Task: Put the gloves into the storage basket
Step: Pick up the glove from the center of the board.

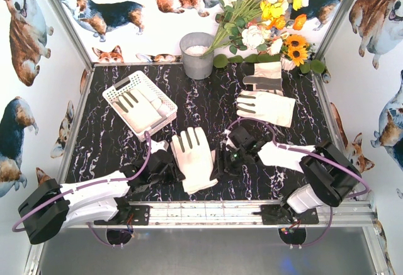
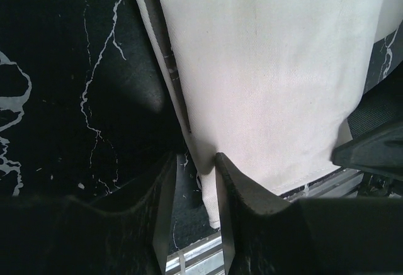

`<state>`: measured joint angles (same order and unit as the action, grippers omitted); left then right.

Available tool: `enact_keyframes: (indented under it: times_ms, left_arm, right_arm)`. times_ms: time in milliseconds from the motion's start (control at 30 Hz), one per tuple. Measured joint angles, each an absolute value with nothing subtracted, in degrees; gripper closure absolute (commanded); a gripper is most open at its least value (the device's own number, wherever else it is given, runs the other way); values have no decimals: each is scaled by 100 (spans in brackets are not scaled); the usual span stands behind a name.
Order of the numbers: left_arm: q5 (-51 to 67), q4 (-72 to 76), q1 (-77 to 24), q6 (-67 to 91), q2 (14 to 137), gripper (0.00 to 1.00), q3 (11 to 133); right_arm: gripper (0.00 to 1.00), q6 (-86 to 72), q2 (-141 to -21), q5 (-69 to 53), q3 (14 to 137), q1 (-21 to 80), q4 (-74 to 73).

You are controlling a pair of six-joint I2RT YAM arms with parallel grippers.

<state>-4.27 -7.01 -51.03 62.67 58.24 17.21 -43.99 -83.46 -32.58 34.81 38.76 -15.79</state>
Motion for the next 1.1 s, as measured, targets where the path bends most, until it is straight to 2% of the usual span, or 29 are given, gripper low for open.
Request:
enact_keyframes:
  times_ms: [467, 667, 900, 1100]
  left_arm:
    - [-384, -563, -5103, 6320, 5822, 76, 1645]
    - [-436, -740, -5103, 6119, 5806, 65, 1761]
    - [-803, -1653, -5229, 4860, 5778, 47, 2945]
    - [-1151, -1776, -5719, 3577, 5660, 32, 3570]
  right_arm:
    - [69, -4716, -8639, -3365, 3304, 3938, -1063]
    - [100, -4825, -8748, -3404, 3297, 3938, -958]
    - [100, -4842, -8676, -3406, 3454, 3938, -1247]
    - [100, -4971, -8414, -3507, 3837, 3920, -1584]
